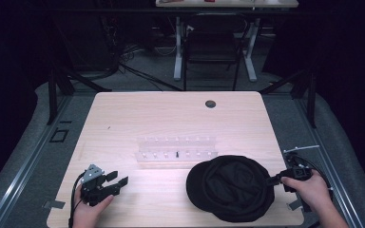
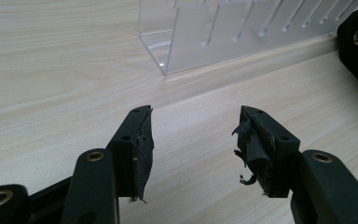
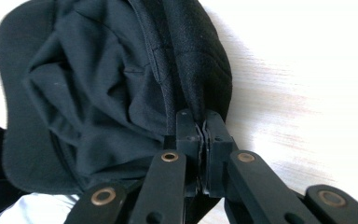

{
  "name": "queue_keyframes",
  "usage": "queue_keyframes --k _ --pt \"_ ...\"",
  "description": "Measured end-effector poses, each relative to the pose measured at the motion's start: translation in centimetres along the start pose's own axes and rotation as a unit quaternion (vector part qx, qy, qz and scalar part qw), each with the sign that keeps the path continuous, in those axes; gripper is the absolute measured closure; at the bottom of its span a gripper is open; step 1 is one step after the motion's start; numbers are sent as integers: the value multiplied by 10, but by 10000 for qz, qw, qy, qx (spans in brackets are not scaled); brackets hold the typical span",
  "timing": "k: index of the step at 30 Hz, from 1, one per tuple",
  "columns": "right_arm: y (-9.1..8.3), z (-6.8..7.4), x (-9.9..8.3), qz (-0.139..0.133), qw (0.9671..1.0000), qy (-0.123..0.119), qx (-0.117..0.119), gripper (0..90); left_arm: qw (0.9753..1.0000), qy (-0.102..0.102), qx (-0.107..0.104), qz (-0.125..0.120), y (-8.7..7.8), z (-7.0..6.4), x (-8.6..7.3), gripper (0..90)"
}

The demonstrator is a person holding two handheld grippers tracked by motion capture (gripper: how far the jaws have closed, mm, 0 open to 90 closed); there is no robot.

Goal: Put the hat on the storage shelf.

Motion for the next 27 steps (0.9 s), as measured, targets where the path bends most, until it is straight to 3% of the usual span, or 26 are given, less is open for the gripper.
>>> queue_keyframes --k 1,2,6,7,8,14,15,17,19,23,24,25,27 --pt "0 3 0 -95 9999 103 -24 876 10000 1 -1 1 0 0 0 455" --pt "-1 4 0 -88 9999 8 87 876 10000 -9 -3 -1 0 0 0 455" --pt "-6 9 0 -11 9998 -40 176 878 10000 -10 0 0 0 0 0 455" --pt "-9 10 0 69 9999 -72 41 878 10000 -13 2 -4 0 0 0 456" --pt "-8 14 -1 -49 9997 -6 250 878 10000 -10 5 -1 0 0 0 455" --pt "-14 26 -1 -114 9988 -19 481 879 10000 -2 6 2 0 0 0 455" --pt "-15 26 -1 -95 9991 -42 402 879 10000 5 7 7 0 0 0 456" --pt "-16 32 0 -185 9977 -18 653 881 10000 3 11 -1 0 0 0 455" --pt "-16 37 0 -274 9973 55 677 882 10000 -3 12 5 1 0 0 455" --pt "-20 42 1 -207 9961 -81 850 883 10000 -8 9 3 0 0 0 455" --pt "-17 46 2 -411 9948 23 929 882 10000 -11 10 5 0 0 0 456" --pt "-21 46 1 -231 9951 -96 960 882 10000 -10 10 6 0 0 0 455" --pt "-22 50 2 -246 9935 -106 1106 883 10000 -12 10 1 0 0 0 455"
Point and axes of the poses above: each handheld gripper's, and its own axes: y roughly forward along the jaws, x roughly out of its top, z roughly to its left, the point moved 6 cm from there along y, roughly forward along the jaws, and after that the axes turned 15 degrees about x, right-handed, at the moved point
